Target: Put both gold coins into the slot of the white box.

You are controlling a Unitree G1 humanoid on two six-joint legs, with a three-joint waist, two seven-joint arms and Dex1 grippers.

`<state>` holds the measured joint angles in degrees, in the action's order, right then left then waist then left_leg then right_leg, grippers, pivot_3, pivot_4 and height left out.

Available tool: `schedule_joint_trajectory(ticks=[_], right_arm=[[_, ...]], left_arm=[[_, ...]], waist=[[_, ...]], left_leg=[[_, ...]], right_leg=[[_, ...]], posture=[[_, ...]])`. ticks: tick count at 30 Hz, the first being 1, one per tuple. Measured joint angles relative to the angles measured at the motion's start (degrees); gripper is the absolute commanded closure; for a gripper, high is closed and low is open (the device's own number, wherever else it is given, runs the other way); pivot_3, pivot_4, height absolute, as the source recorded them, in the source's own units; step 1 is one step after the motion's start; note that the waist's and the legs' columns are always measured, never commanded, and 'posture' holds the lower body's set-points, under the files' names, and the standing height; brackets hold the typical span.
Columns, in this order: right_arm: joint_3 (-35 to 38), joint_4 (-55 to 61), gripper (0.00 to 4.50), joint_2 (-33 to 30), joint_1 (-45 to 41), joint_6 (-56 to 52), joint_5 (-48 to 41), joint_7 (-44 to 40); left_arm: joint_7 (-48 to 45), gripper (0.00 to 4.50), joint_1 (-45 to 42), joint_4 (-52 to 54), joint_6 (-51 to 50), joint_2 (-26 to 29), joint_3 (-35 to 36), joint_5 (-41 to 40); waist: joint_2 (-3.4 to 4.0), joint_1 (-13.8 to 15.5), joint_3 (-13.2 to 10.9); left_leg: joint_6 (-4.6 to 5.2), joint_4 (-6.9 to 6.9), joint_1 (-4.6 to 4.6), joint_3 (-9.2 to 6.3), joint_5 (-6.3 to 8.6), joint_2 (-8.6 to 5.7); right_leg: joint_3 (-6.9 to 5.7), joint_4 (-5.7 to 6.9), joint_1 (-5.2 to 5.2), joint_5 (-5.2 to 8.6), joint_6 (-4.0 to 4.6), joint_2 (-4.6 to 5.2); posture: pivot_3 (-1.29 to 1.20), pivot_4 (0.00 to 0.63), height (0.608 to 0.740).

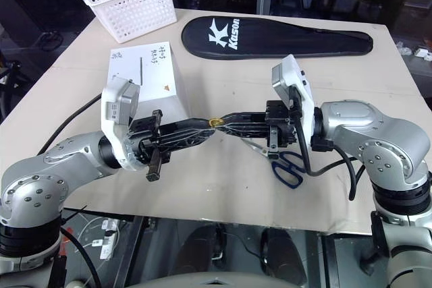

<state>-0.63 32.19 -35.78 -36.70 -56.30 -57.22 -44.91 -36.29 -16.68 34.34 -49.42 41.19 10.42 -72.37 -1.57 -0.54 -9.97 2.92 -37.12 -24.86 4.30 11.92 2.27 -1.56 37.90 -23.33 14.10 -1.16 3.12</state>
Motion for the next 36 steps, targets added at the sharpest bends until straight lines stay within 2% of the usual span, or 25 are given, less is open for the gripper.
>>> schedule_joint_trajectory(ticks=[25,28,29,36], right_arm=[[-0.4,0.4,4.5,-0.6,1.2,0.5,0.1,-0.7],[-0.4,0.4,4.5,-0.6,1.2,0.5,0.1,-0.6],[-0.4,0.4,4.5,-0.6,1.2,0.4,0.0,-0.6],[-0.4,0.4,4.5,-0.5,1.2,0.3,-0.9,0.0]], left_arm=[[0.3,3.71,-0.8,-0.1,0.0,-0.7,0.1,-1.6],[-0.1,4.41,-0.6,0.0,0.0,-0.8,0.0,-1.6],[-0.3,4.49,-0.4,0.3,0.1,-0.8,0.0,-1.5],[-1.4,4.49,0.1,0.4,1.2,-0.8,0.0,-0.8]], waist=[[0.0,0.0,0.0],[0.0,0.0,0.0],[0.0,0.0,0.0],[0.0,0.0,0.0]], left_leg=[[0.0,0.01,0.0,0.0,0.0,0.0],[0.0,0.01,-0.01,0.0,0.0,0.0],[0.0,0.01,-0.01,0.0,0.0,0.0],[0.0,0.02,-0.01,0.0,0.0,0.0]], right_leg=[[0.03,-0.01,0.0,0.0,-0.01,0.0],[0.02,-0.02,0.0,0.01,0.0,0.0],[0.02,-0.02,0.0,0.01,0.0,0.0],[0.05,-0.03,0.0,0.01,0.01,0.01]], posture=[[0.0,0.15,0.74],[0.0,0.15,0.74],[0.0,0.15,0.74],[0.0,0.15,0.74]])
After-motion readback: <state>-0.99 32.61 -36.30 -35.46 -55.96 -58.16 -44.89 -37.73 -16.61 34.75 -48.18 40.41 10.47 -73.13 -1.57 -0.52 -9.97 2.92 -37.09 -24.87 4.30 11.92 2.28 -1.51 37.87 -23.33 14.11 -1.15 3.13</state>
